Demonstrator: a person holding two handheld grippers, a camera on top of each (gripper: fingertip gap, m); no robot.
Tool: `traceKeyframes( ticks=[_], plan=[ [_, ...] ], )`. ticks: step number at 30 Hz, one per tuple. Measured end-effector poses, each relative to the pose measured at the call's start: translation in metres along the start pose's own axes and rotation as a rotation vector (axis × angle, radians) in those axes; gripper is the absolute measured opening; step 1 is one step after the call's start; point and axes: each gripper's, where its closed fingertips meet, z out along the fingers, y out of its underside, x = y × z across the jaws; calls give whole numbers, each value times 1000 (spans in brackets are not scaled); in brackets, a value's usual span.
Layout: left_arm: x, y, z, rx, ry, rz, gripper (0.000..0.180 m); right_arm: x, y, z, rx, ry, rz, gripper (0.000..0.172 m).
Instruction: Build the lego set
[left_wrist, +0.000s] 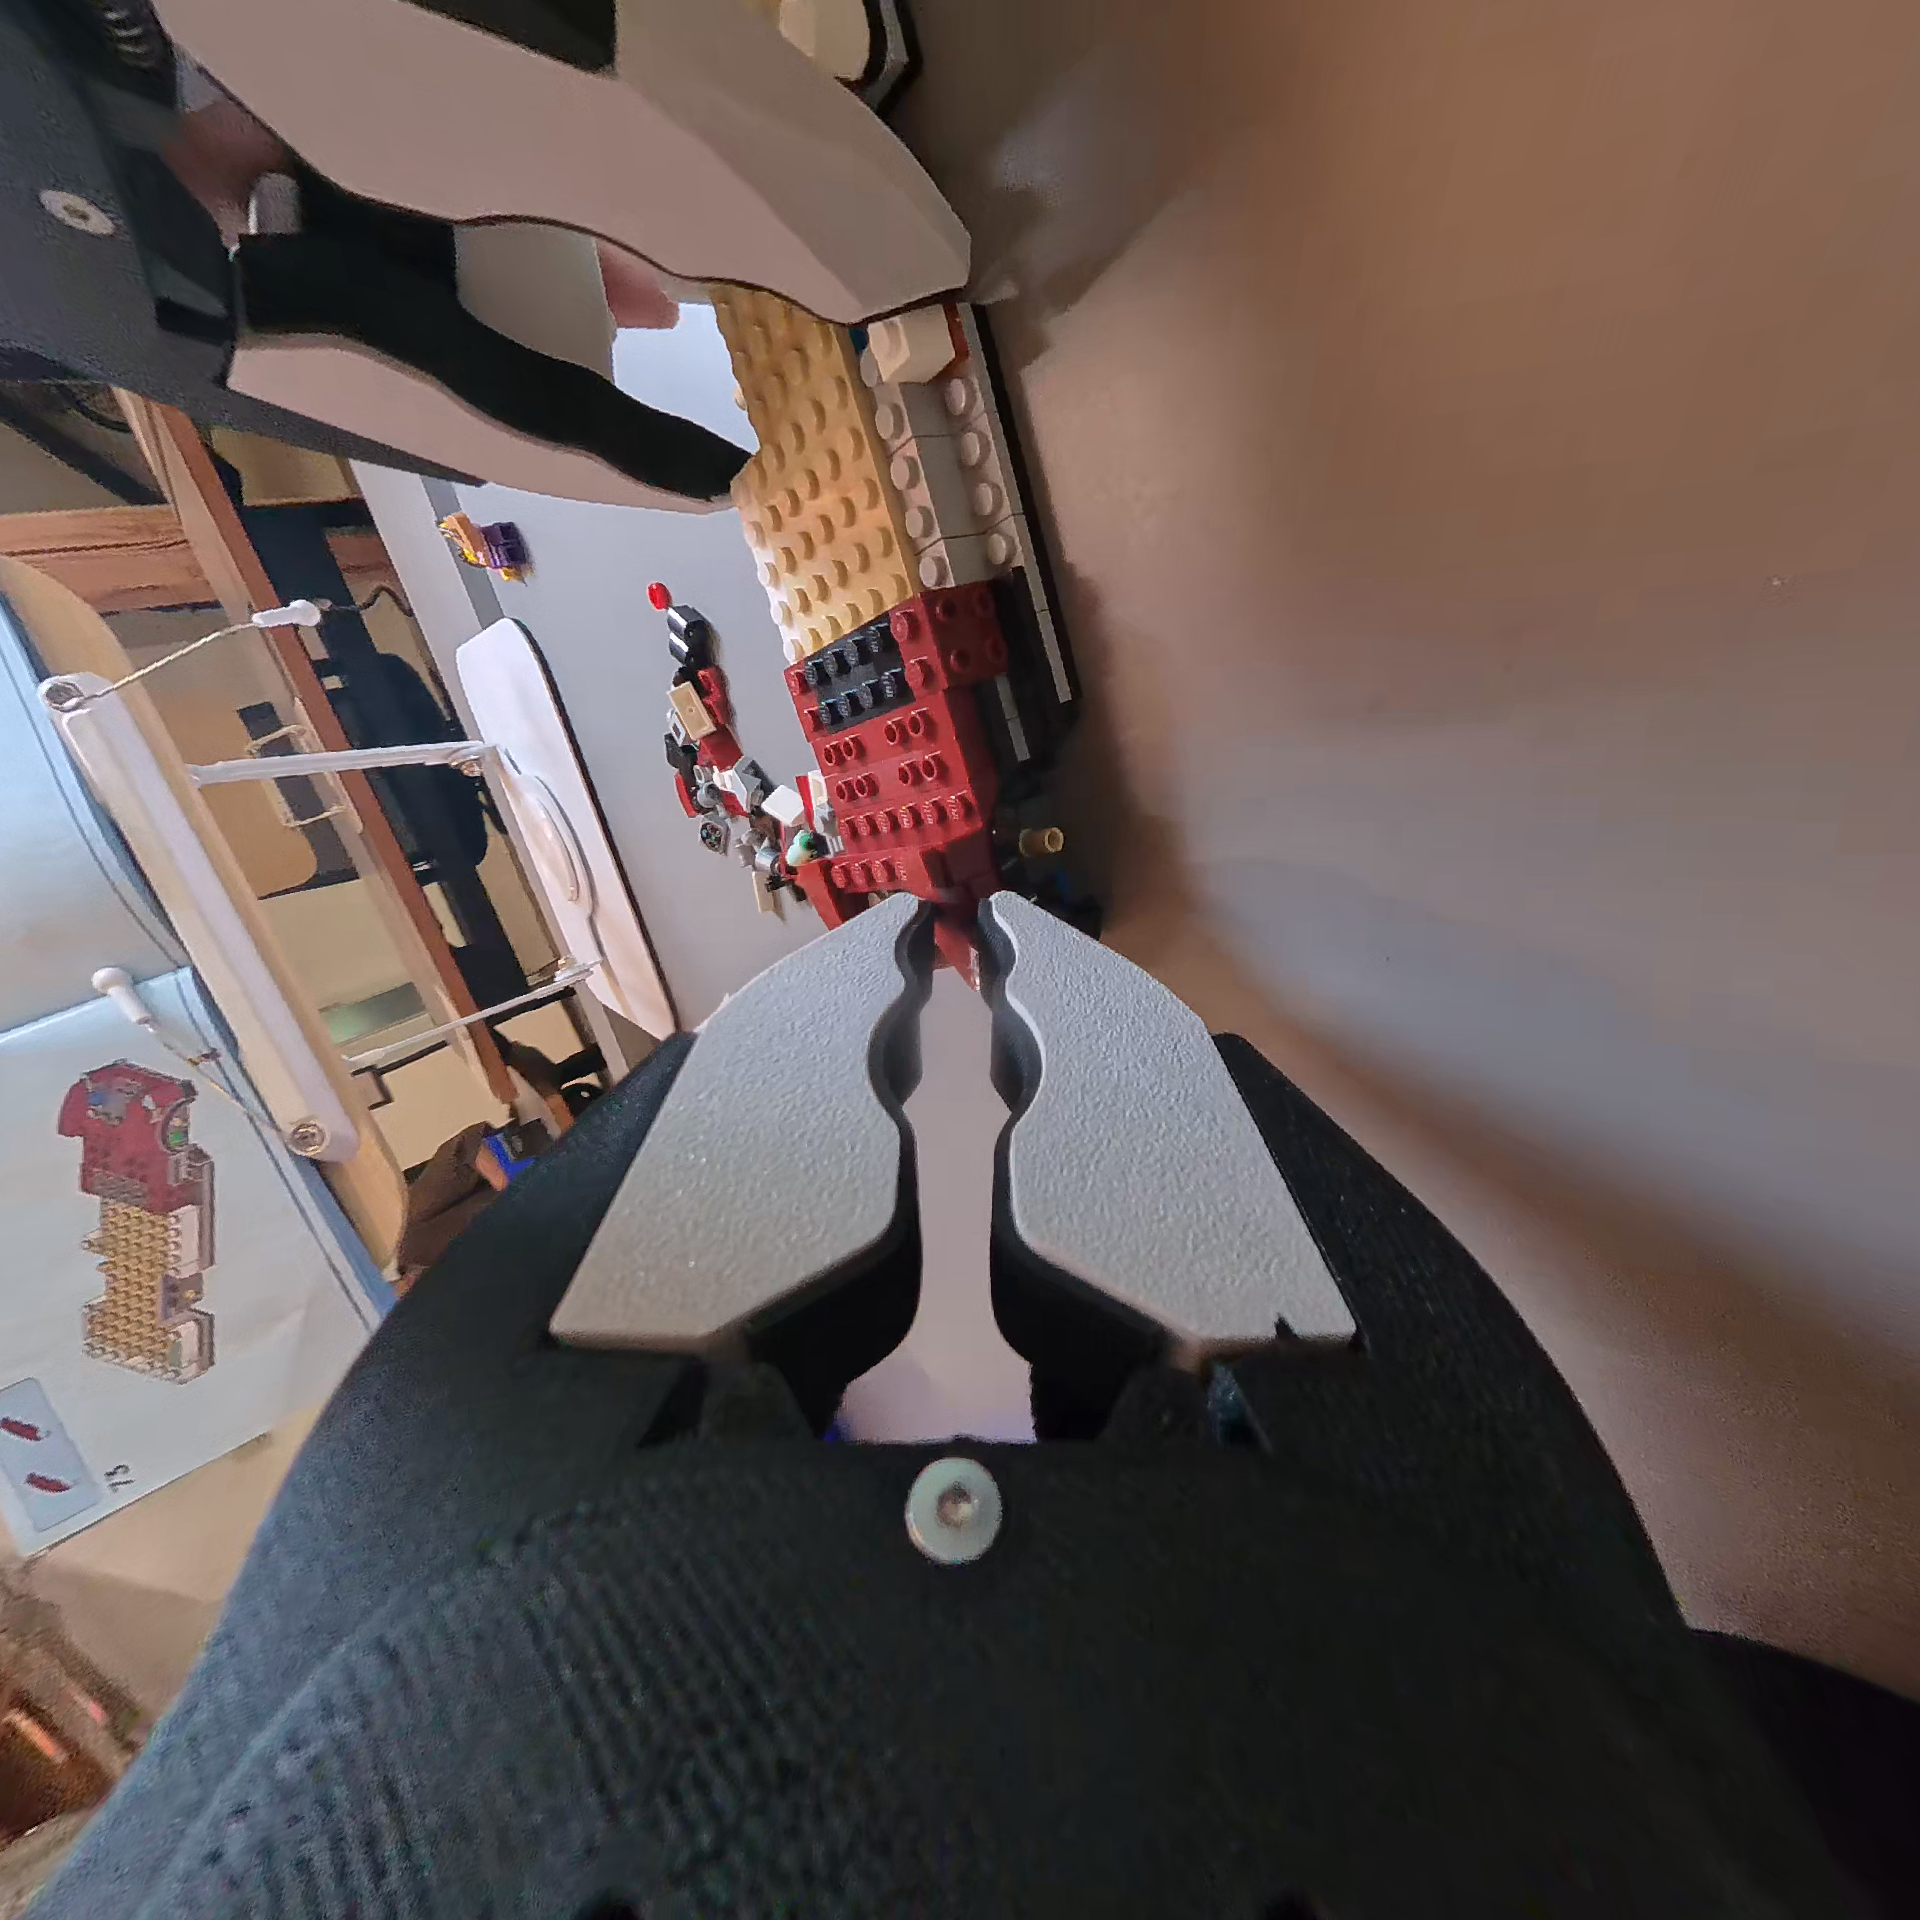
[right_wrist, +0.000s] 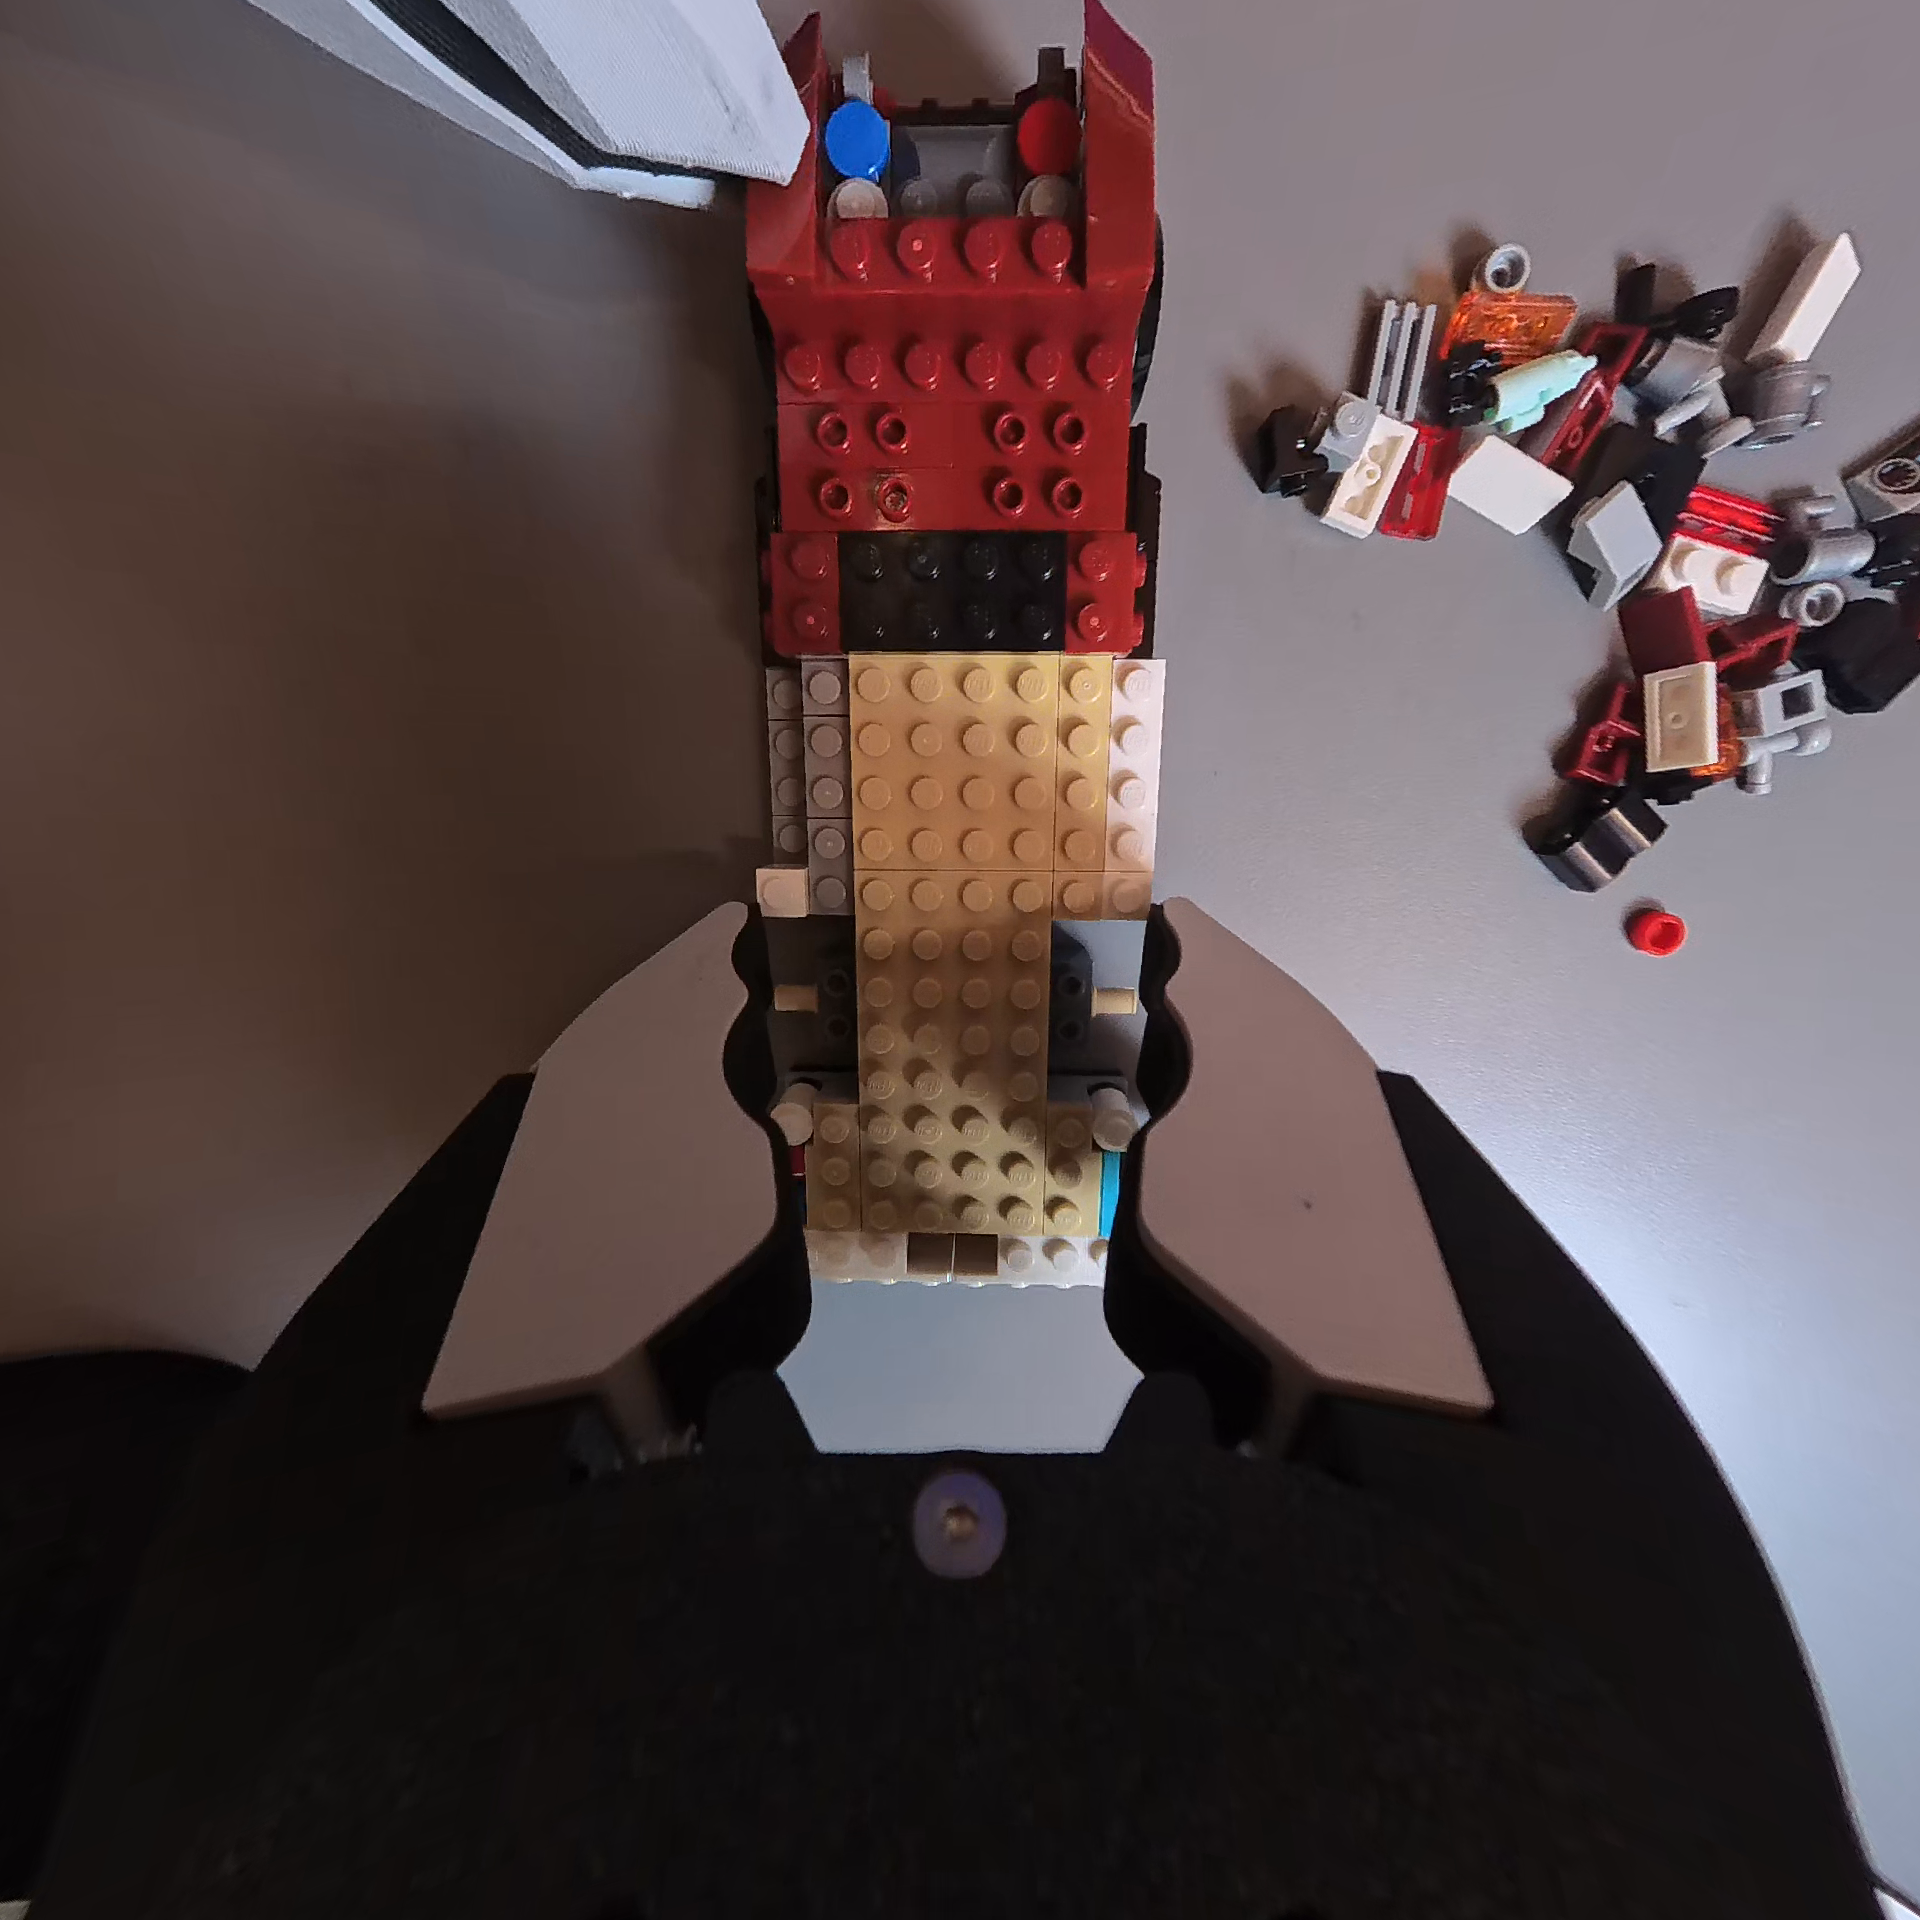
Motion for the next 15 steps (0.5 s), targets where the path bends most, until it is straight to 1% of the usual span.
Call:
traceKeyframes(
  ticks=[6, 11, 13, 15],
  plan=[
    [0, 1, 0, -102, -53, 102, 9, 0, 0, 0, 0, 2, 1, 69],
    [-1, 1, 1, -143, -74, 160, 9, 0, 0, 0, -6, 2, 0, 69],
    [-1, 1, 1, -96, -31, 96, 9, 0, 0, 0, -9, 2, 0, 69],
    [0, 0, -1, 4, 47, -50, 7, 0, 0, 0, -6, 3, 0, 69]
  ],
)
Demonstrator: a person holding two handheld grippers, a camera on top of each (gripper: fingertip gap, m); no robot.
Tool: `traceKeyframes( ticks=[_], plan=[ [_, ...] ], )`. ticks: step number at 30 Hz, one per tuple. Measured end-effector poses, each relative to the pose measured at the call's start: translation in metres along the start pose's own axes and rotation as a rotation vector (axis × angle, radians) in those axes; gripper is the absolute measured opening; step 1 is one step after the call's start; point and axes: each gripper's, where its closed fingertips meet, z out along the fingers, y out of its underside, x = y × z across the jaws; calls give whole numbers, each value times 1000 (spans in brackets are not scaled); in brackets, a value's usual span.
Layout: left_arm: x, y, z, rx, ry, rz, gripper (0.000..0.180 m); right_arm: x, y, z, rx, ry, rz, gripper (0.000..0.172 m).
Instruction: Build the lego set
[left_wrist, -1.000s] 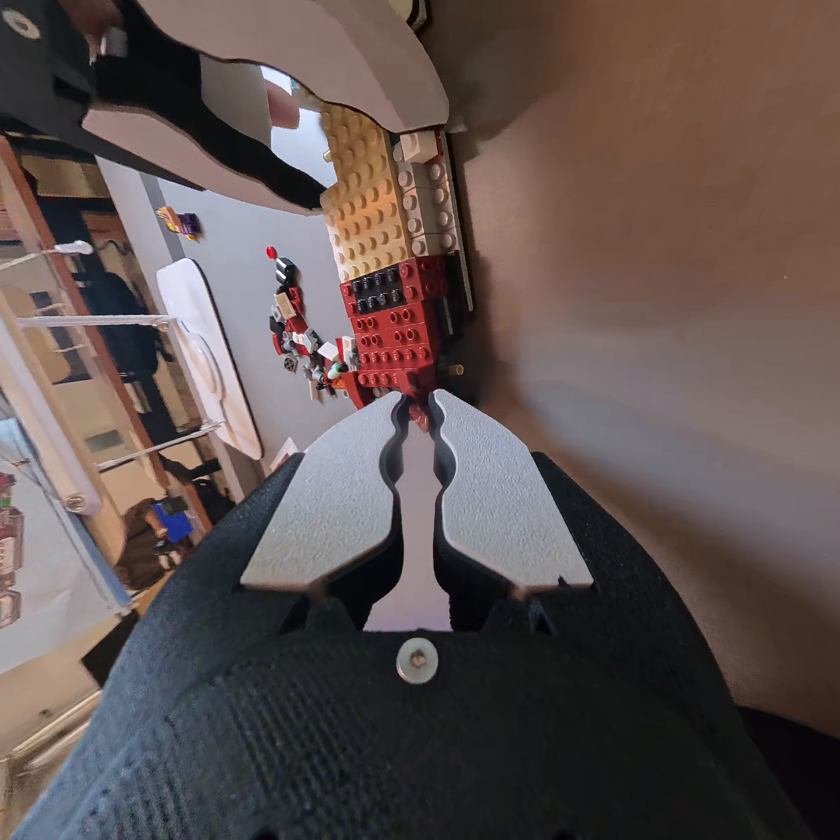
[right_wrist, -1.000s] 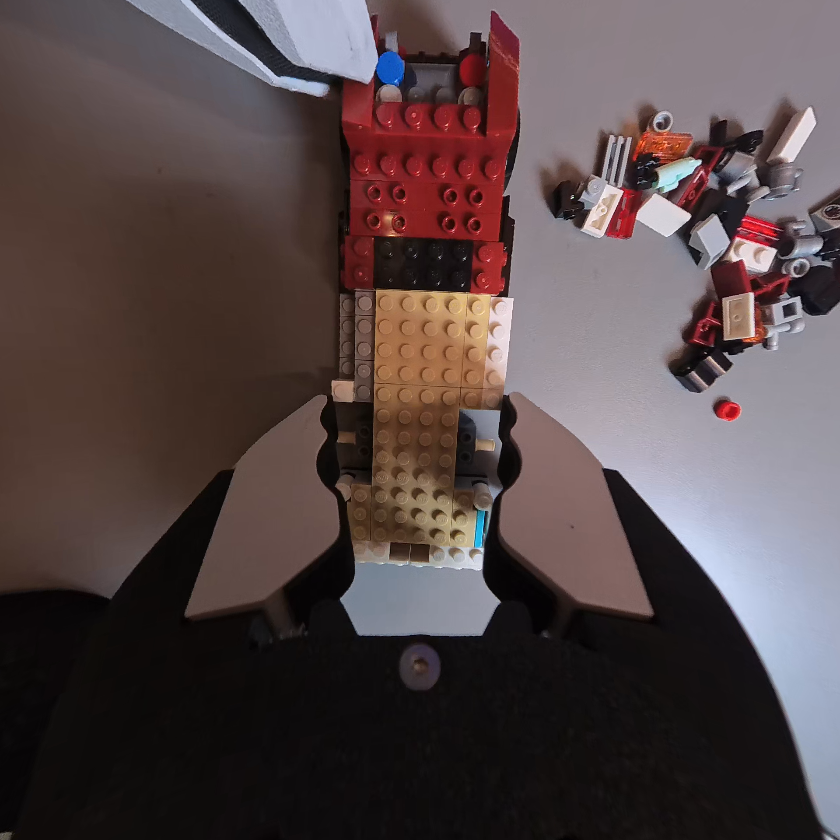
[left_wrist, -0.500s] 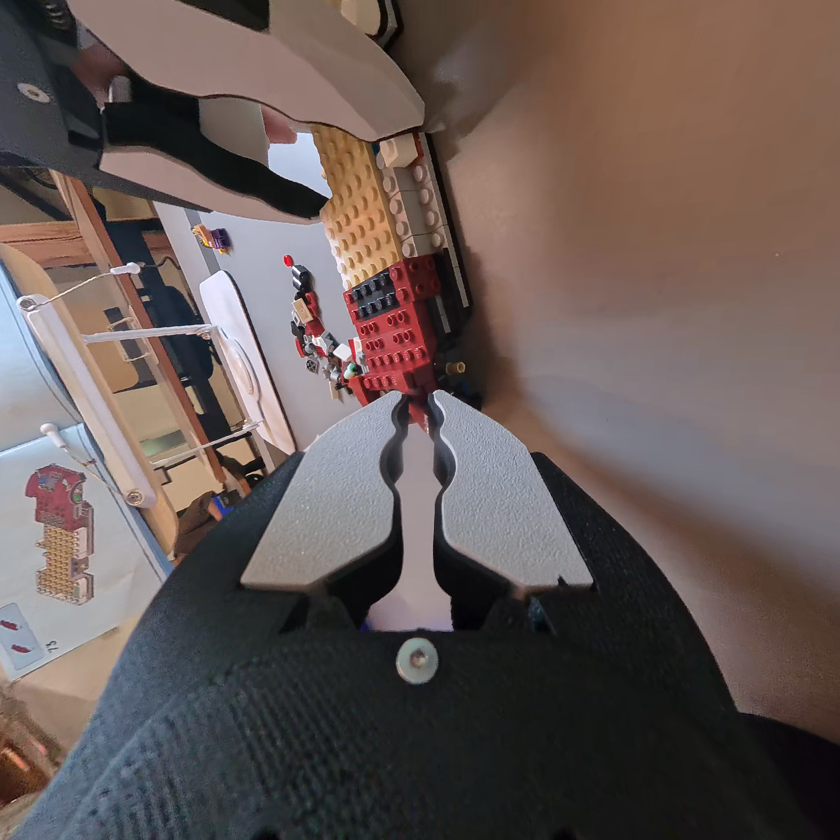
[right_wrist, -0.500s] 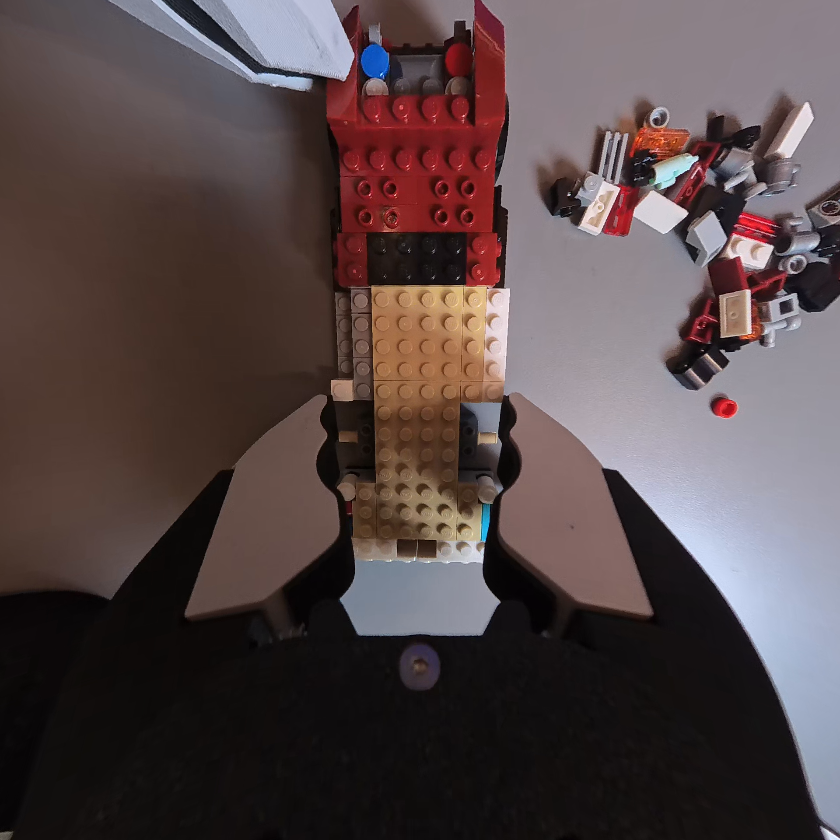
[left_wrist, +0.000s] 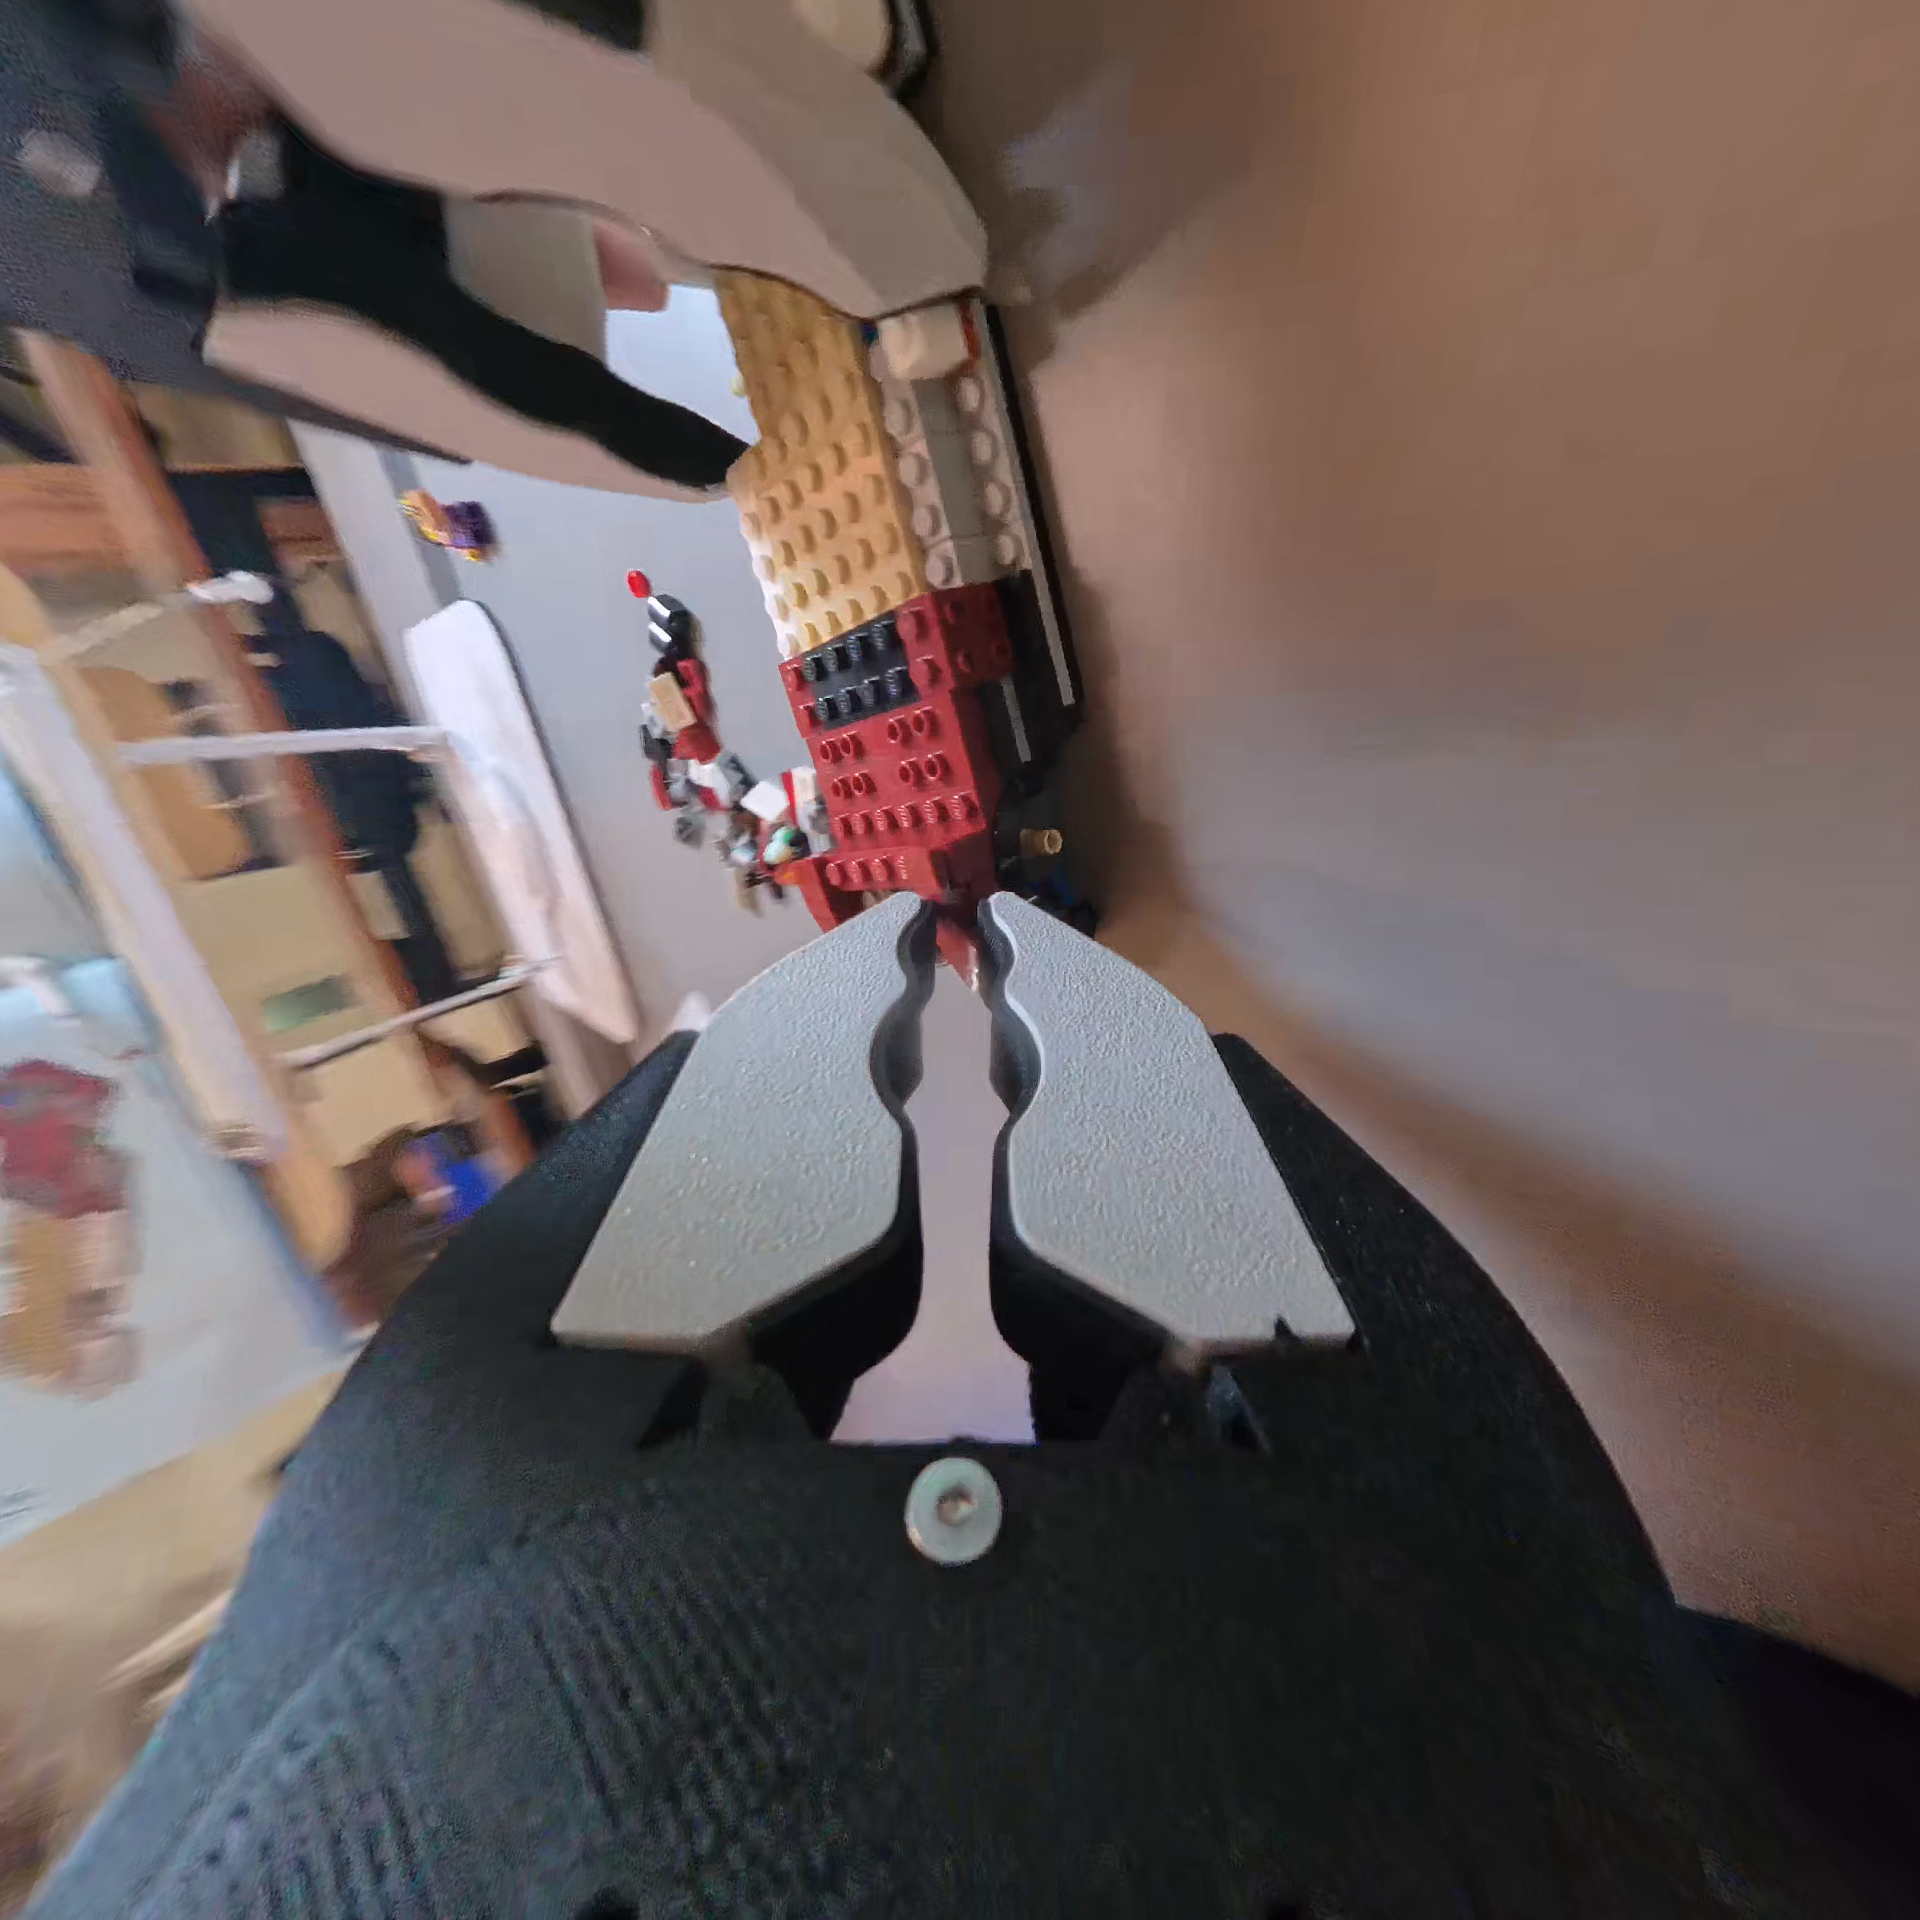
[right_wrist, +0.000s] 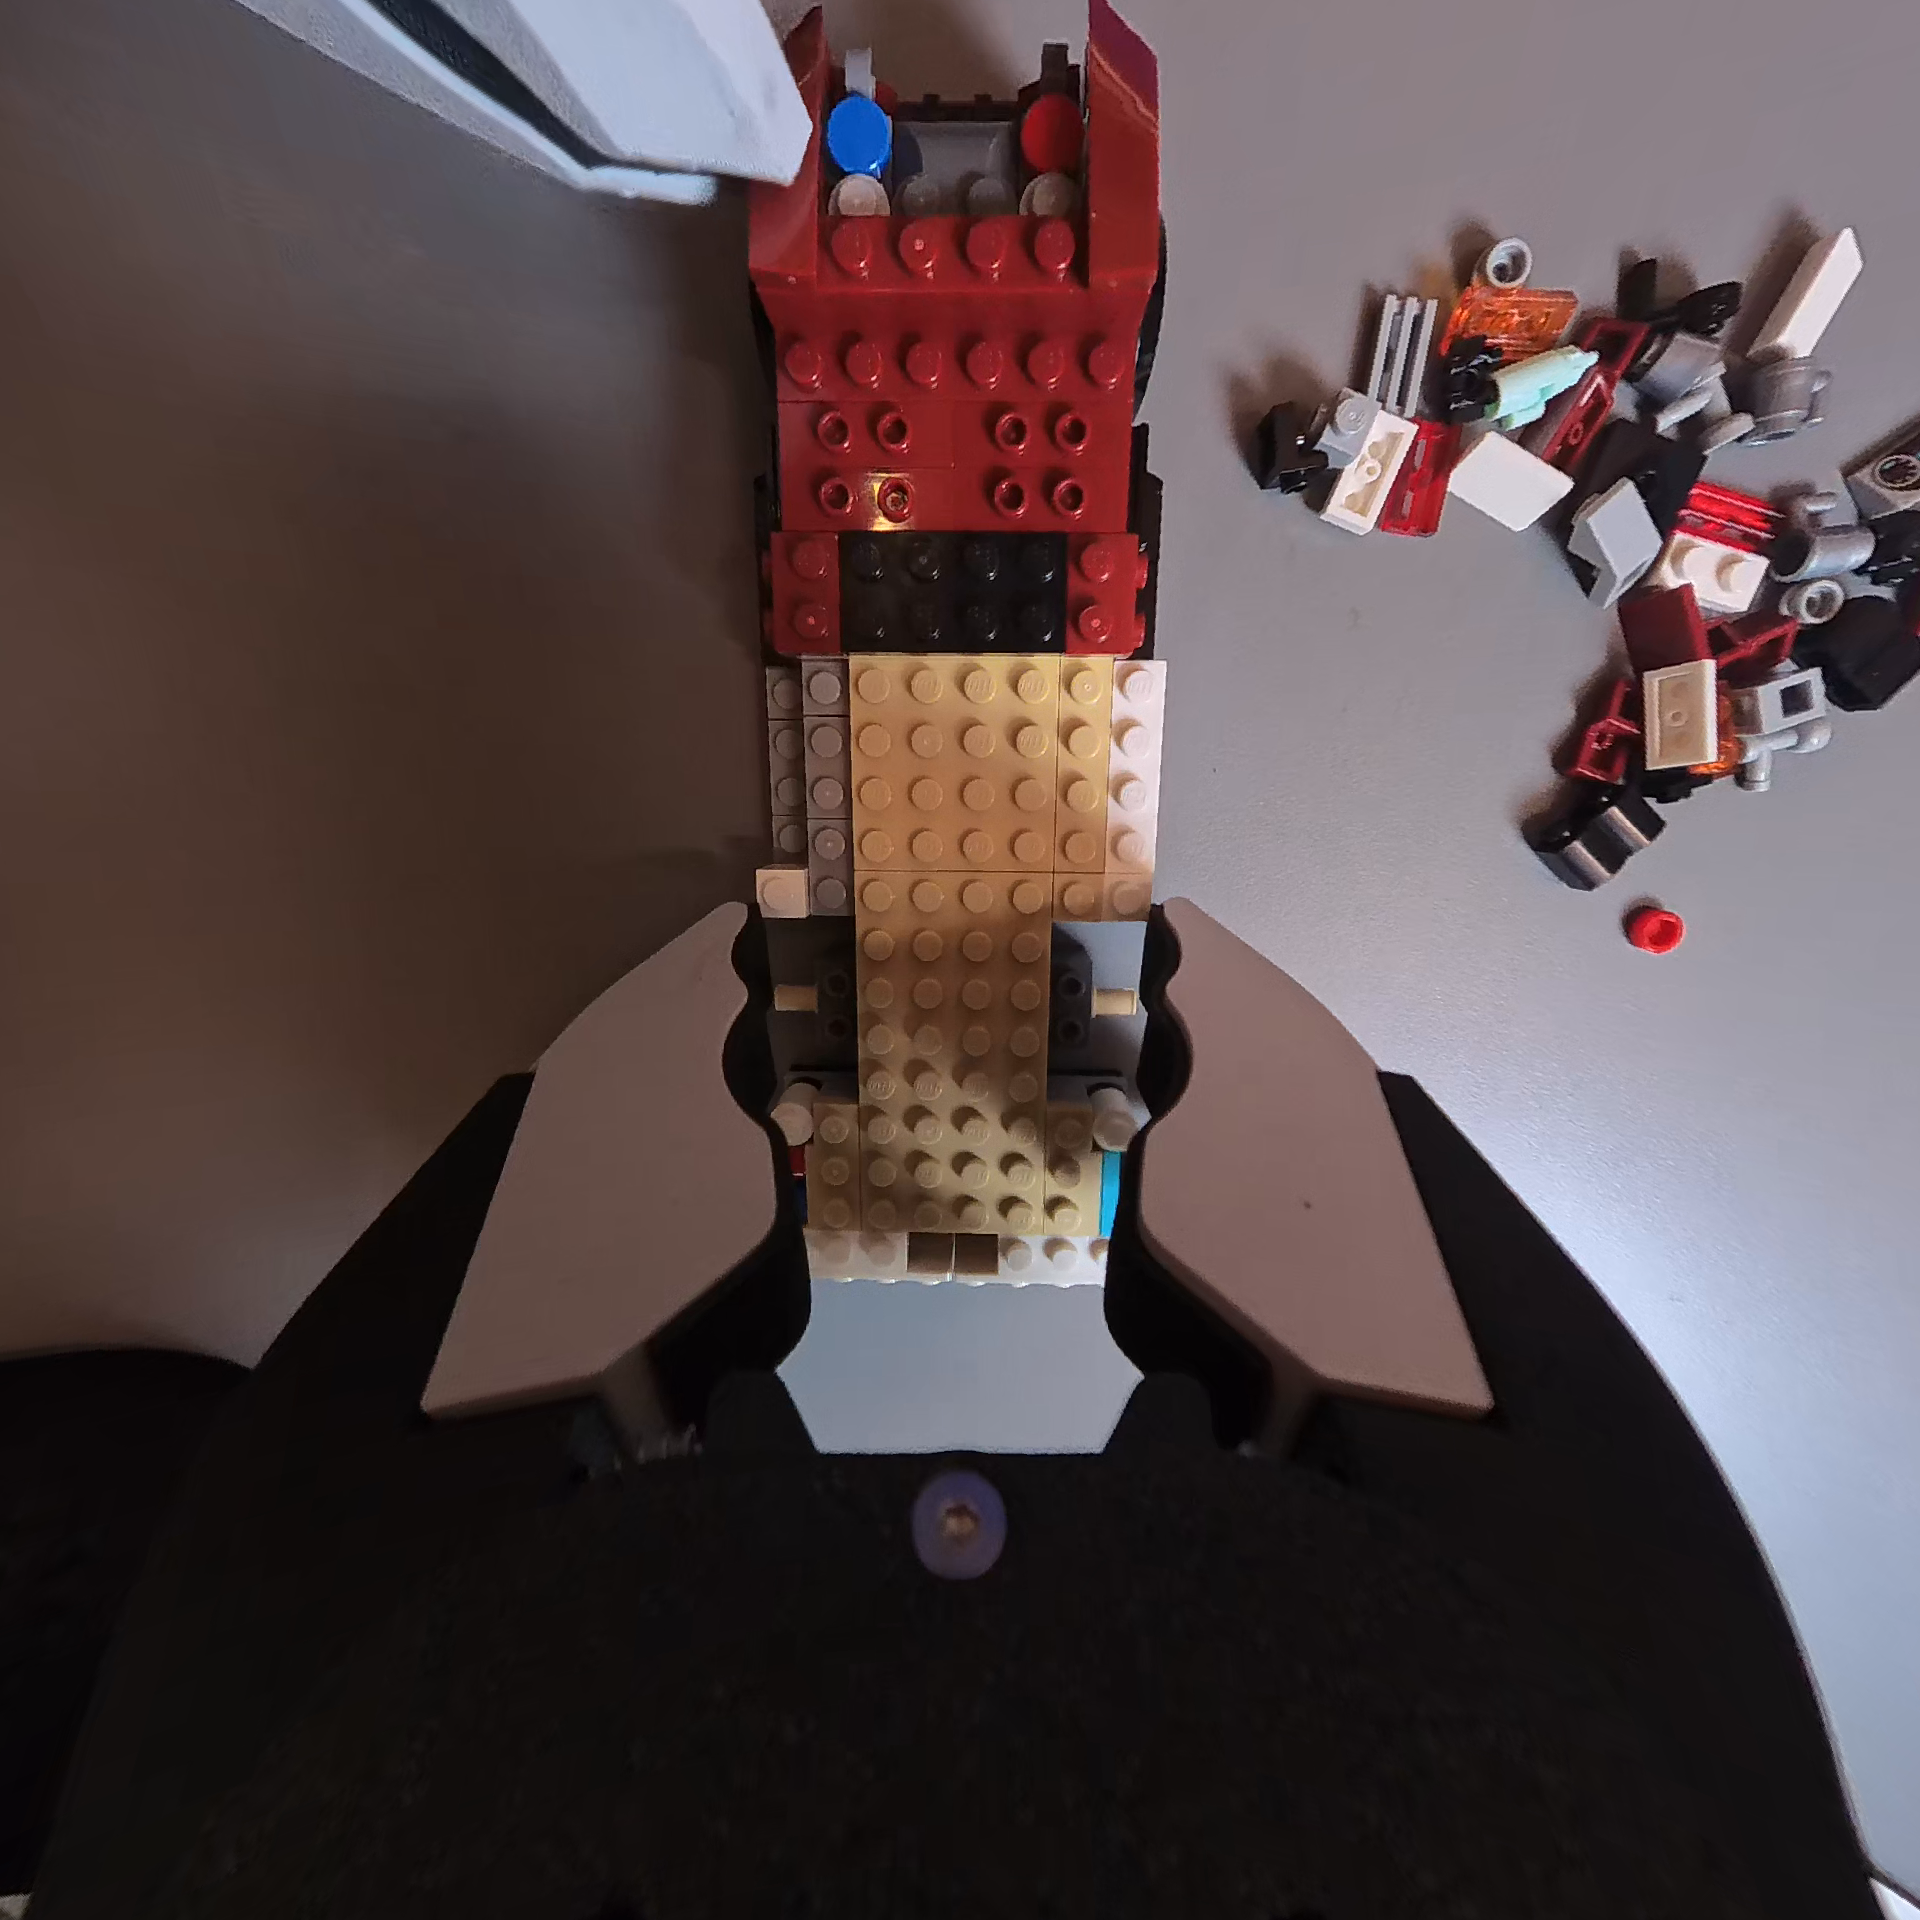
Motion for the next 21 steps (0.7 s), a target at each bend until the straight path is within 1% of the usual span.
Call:
traceKeyframes(
  ticks=[1, 4, 5, 7, 9, 12, 17, 21],
  plan=[
    [1, -2, -3, 60, 46, -82, 5, 0, 0, 0, 4, 1, 0, 69],
    [-8, -8, -13, 206, 135, -280, 9, 1, -1, 0, 6, 2, 0, 69],
    [-8, -10, -16, 249, 187, -347, 11, 1, -1, 0, 4, 2, -1, 69],
    [-8, -10, -16, 317, 301, -476, 11, 1, -1, 0, 0, 2, -4, 69],
    [-3, -8, -12, 352, 413, -561, 12, 1, -1, 0, -1, 1, -5, 69],
    [0, -7, -6, 383, 492, -621, 11, 1, -1, 0, -1, -1, -6, 69],
    [-5, -5, -3, 393, 479, -618, 8, 1, -1, 0, 0, -3, -6, 69],
    [-1, -4, 0, 386, 505, -605, 9, 1, -1, 0, -1, -4, -8, 69]
  ],
)
